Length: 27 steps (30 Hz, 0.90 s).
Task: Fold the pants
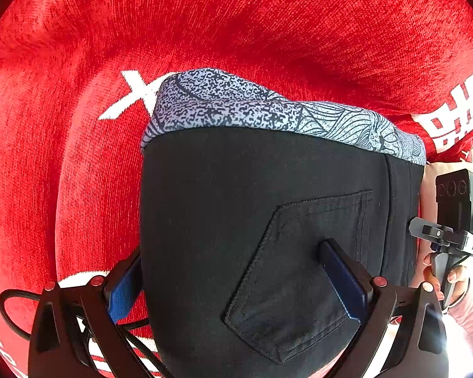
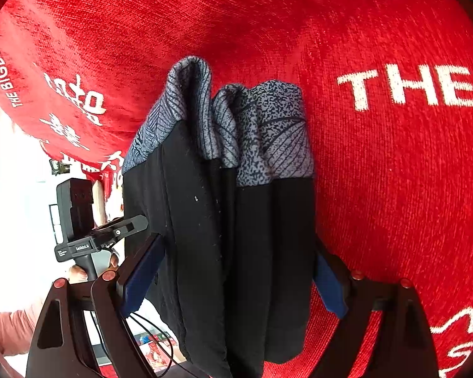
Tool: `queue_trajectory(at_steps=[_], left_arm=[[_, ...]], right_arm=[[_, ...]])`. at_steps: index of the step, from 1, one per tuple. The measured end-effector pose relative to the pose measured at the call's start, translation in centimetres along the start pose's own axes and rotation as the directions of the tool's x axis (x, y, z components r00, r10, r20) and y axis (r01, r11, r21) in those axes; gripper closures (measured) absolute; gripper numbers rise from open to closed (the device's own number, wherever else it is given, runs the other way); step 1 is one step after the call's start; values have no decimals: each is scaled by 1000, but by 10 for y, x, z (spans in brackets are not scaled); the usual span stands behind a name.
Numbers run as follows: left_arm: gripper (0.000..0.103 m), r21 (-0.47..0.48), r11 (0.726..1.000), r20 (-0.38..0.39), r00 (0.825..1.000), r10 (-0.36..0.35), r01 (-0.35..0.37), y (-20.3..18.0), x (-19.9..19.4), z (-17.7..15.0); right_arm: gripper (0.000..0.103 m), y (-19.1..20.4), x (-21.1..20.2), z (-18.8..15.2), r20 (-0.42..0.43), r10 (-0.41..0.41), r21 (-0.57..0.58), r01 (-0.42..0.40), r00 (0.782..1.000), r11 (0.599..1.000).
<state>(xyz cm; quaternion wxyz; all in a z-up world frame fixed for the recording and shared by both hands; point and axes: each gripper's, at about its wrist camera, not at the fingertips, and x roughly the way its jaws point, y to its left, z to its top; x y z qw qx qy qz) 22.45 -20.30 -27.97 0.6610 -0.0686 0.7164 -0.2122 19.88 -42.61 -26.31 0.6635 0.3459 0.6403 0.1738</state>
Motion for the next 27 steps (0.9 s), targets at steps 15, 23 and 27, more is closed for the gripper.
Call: queue_trajectory(at_steps=[15,23,27], left_arm=[[24,122,986,103,989,104,-116,-33,-20,-12],[53,98,991,122,989,79,-91,-38,-45,-19],[53,82,995,119,991,55,-65,-41,-60,-27]], right_arm=[[38,12,-4,-3,10,-53,19,52,999,998],[58,18,-18,-12,57,25,76,-30,998,997],[60,26,-27,-19,70,63,79,-68,996,995]])
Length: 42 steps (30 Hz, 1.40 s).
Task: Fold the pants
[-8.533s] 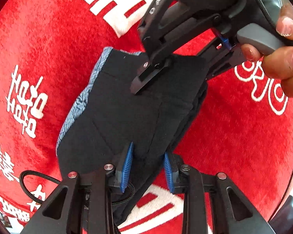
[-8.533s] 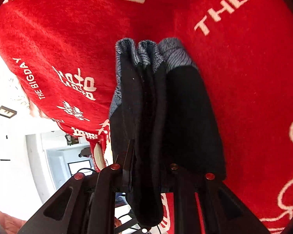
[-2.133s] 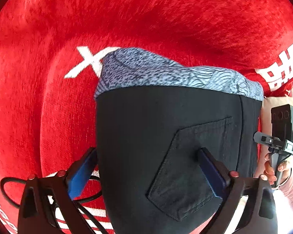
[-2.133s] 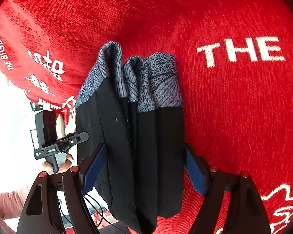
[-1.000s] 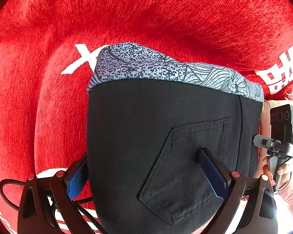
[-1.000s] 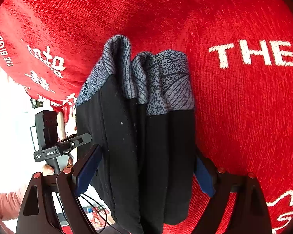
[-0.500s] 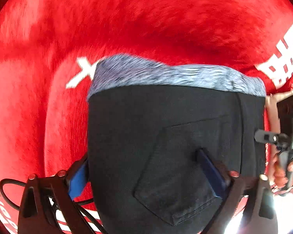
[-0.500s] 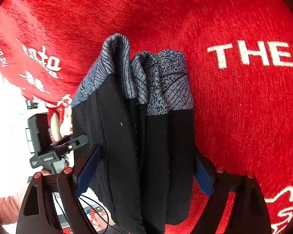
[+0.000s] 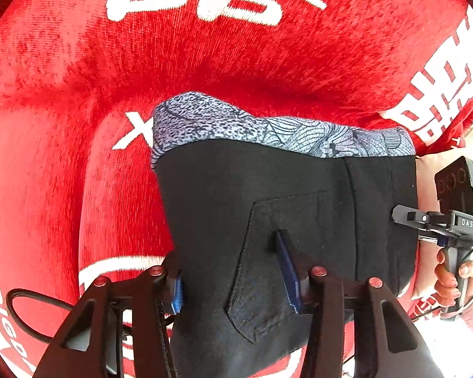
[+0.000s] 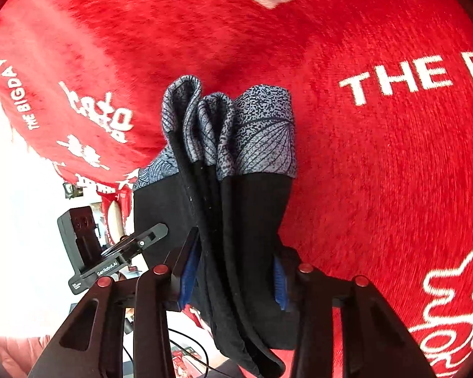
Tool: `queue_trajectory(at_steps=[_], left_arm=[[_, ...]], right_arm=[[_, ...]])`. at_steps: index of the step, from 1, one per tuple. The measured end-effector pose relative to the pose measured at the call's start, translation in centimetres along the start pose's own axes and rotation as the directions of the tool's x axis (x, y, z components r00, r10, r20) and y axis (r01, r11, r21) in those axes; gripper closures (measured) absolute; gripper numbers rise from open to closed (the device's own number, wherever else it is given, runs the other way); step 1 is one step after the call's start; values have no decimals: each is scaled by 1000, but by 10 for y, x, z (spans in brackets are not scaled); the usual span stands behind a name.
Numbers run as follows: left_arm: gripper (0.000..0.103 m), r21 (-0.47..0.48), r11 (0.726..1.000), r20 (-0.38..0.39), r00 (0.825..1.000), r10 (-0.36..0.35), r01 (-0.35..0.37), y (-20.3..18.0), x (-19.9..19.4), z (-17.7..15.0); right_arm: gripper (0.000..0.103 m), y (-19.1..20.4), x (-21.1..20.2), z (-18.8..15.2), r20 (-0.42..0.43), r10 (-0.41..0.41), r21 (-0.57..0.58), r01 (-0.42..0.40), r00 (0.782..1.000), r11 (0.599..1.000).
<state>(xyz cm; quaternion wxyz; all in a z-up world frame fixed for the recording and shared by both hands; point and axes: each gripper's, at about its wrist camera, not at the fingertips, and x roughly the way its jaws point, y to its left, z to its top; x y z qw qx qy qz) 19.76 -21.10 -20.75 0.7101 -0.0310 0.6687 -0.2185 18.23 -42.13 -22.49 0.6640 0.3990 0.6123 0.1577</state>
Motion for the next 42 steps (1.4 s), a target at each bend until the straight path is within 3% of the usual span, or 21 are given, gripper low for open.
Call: queue_trajectory(at_steps=[6,11,16,19,21,23,25,29,32,35,37,42], left_arm=[[53,25,1000,-13,1000,9,-8,-2,-25,-23],[53,42,999,-31,999,32,-31,6,-40,-64],[53,26,999,-62,997,44,-42,18,-31,-102],[52,16,999,-39,999,28,-27,29,-21,-116],[47,17,1000,0,1000,21,-21,32,-20,-118],[28,19,999,23,998,50,-51,33,-19,-119],[16,13,994,42,993,111,-111,34,-19,-119],[15,12,986,57,984,167,-167,35,-28,-124],[2,34,963,78,961,266,-269,31,-37,-130],[2,62,941,88,941,327,-332,28,-44,-139],[2,61,939,69,940,335,-339,30,-47,-145],[2,64,936,30,938,345,-346,24,-58,-160]], right_arm=[[60,17,-9,-30,-17,16,-11,-17,1000,1000],[60,23,-6,-72,-30,26,5,-26,999,1000],[60,18,10,-117,-39,7,44,-5,999,999],[60,11,17,-133,-19,-33,43,34,999,999],[59,11,17,-137,25,-74,21,73,997,997],[52,10,18,-138,52,-119,11,118,992,993],[47,9,20,-139,73,-191,-7,192,979,981],[37,17,19,-143,117,-305,-34,311,945,950],[29,24,17,-150,138,-414,-48,424,900,905],[25,26,9,-159,150,-498,0,503,854,864],[23,27,5,-166,149,-537,38,538,830,842],[22,55,1,-186,141,-668,20,673,730,739]])
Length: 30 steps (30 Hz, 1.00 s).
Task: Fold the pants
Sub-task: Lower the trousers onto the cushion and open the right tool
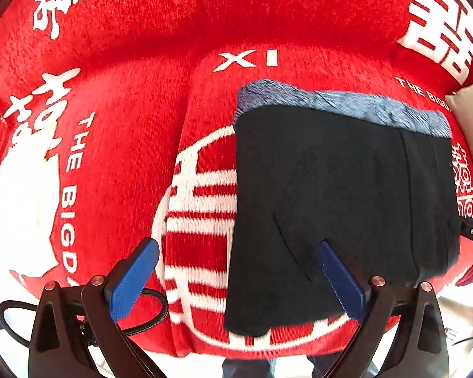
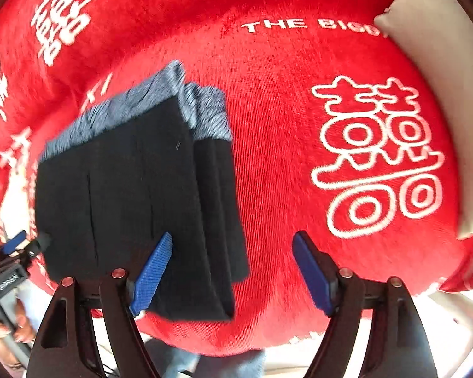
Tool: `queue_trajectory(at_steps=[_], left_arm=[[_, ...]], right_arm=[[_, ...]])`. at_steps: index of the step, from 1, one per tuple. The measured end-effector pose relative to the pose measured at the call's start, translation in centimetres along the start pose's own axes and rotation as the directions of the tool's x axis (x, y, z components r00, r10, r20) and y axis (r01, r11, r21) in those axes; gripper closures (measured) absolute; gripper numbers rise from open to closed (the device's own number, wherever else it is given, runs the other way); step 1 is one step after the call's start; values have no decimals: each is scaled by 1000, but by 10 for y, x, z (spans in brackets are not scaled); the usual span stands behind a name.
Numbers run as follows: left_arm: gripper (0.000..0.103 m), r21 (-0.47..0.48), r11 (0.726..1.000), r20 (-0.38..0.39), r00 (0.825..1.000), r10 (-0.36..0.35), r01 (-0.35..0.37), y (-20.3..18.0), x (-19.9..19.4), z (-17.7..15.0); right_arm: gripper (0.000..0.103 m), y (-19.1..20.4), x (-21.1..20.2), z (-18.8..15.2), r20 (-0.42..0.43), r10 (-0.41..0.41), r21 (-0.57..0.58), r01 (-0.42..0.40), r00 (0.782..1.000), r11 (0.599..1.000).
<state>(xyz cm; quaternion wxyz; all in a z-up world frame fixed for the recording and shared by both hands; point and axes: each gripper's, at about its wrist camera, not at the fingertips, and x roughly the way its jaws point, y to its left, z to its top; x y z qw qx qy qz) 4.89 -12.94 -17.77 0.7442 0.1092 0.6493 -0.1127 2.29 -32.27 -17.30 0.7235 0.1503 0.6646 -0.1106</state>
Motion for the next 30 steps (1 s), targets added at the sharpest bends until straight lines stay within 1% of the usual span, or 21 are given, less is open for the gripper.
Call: queue_trajectory(at_steps=[2,6,8,9,11,12,14,19,22,30], left_arm=[[2,22,1000,-8,1000,16,-16,-5,-8,-6],[2,78,997,-6,1000,18,-17,-11,-28,-20],[2,90,996,3,1000,11,-11,-11,-38,-26],[2,94,995,17,1000,16,-17,-10,-47,-30],[2,101,994,37,999,28,-31,-10,-57,-34],[2,106,994,44,998,35,-39,-9,-62,-36],[2,112,993,48,998,28,-33,-7,-72,-39],[2,109,994,41,999,24,-29,-4,-88,-45],[2,110,994,45,999,21,-26,-3,-98,-47],[2,105,995,53,999,-7,2,1,-115,-55]], right_arm=[[21,7,-12,-12,3,-16,-23,16,1000,1000],[17,28,-36,-32,34,5,-30,-4,999,1000],[11,38,-43,-38,48,13,-13,-13,999,1000],[10,46,-46,-41,53,15,-4,-15,998,1000],[0,55,-50,-47,57,12,9,-13,998,1000],[0,57,-55,-50,67,13,16,-14,998,1000],[0,63,-62,-55,76,7,17,-8,997,1000],[0,77,-76,-62,69,-7,20,6,998,1000],[0,84,-87,-70,78,-23,20,22,997,1000],[0,99,-109,-84,99,-43,6,43,994,999]])
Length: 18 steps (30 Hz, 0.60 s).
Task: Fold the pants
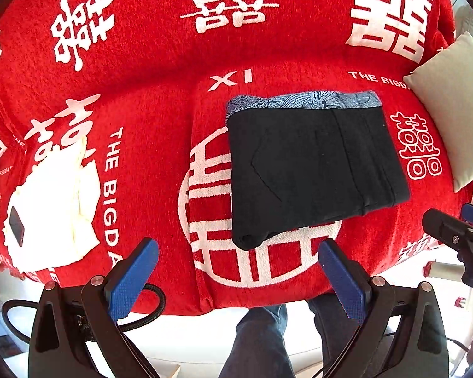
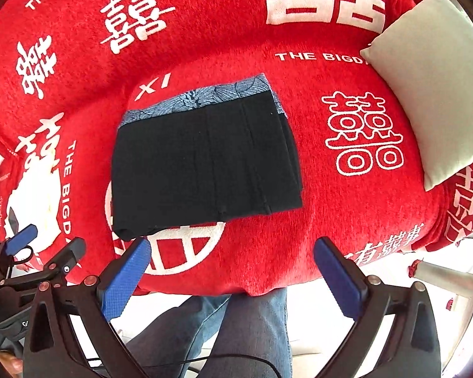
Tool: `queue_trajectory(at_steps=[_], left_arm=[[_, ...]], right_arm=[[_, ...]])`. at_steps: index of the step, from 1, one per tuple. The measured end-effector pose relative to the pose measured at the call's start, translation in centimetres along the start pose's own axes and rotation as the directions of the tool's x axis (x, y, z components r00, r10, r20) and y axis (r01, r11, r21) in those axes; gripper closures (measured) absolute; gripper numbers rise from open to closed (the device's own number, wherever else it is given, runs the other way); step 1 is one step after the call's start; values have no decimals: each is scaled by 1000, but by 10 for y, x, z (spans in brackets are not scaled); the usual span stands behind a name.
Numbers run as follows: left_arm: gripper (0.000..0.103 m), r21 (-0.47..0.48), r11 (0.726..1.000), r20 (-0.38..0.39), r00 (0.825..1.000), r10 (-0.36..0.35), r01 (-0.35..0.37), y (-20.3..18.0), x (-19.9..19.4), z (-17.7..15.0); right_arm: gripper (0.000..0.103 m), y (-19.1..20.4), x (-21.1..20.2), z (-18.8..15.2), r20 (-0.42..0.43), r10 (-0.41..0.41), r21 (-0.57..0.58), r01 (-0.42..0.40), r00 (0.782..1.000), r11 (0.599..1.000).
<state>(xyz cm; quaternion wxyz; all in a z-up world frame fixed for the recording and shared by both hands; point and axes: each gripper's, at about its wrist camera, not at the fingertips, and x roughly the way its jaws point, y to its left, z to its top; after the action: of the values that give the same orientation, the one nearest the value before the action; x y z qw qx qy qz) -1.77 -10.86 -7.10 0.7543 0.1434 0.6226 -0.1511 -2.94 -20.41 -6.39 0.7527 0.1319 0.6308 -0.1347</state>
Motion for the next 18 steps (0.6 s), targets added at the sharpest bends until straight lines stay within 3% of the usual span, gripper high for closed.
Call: queue_trajectory(at_steps=[18], left_arm=[[2,-35,996,64,995,-74,76,8,-31,1]], right_arm=[[0,13,-30,-6,41,9,-13,-9,999,1000]])
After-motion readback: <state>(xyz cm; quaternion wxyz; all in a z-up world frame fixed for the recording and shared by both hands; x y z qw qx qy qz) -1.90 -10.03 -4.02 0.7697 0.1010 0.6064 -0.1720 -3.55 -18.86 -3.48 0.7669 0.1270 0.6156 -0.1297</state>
